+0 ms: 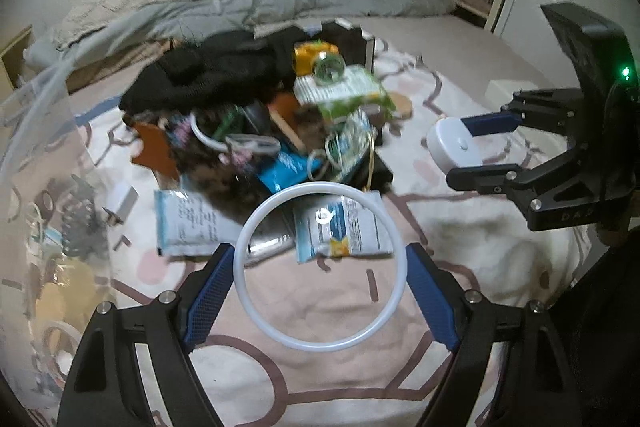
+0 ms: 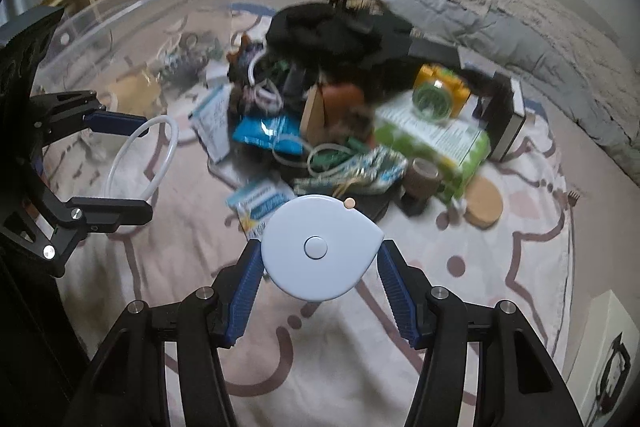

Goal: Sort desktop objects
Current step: 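Lift the white ring with the left tool while the right tool carries the tape measure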

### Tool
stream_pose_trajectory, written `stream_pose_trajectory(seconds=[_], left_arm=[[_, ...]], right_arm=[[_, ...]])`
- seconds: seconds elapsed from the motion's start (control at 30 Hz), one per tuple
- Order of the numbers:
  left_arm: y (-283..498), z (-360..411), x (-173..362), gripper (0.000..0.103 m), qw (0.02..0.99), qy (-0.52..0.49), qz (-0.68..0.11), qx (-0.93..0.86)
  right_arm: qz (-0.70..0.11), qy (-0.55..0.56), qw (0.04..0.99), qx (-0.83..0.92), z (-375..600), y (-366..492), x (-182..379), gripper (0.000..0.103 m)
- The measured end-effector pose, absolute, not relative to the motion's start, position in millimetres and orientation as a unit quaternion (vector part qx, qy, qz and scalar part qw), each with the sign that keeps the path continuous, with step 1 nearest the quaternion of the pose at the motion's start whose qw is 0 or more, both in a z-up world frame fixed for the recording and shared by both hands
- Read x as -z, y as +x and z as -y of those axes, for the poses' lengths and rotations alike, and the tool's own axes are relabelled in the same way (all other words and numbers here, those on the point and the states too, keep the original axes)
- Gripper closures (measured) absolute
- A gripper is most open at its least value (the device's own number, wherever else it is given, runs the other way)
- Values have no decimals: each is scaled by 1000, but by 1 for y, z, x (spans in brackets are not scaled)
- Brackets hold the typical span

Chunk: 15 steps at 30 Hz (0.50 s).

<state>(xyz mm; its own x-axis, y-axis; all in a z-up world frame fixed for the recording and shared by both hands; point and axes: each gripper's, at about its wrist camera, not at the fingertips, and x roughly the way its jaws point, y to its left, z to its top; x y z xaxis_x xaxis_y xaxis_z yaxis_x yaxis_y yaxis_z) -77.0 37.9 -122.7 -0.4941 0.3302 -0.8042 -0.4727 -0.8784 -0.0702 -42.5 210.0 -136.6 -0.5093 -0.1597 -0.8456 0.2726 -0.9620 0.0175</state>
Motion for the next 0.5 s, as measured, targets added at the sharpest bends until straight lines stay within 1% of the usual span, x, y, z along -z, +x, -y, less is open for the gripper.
stream_pose_trajectory(seconds=[0.27, 0.5], left_arm=[[-76, -22, 73, 18, 222, -399, -60, -888], [-79, 8, 26, 18, 175, -352, -44, -919]], right_arm=[[-54, 433, 119, 892, -206, -43, 101, 44], [-60, 394, 109, 911, -188, -50, 73, 44]])
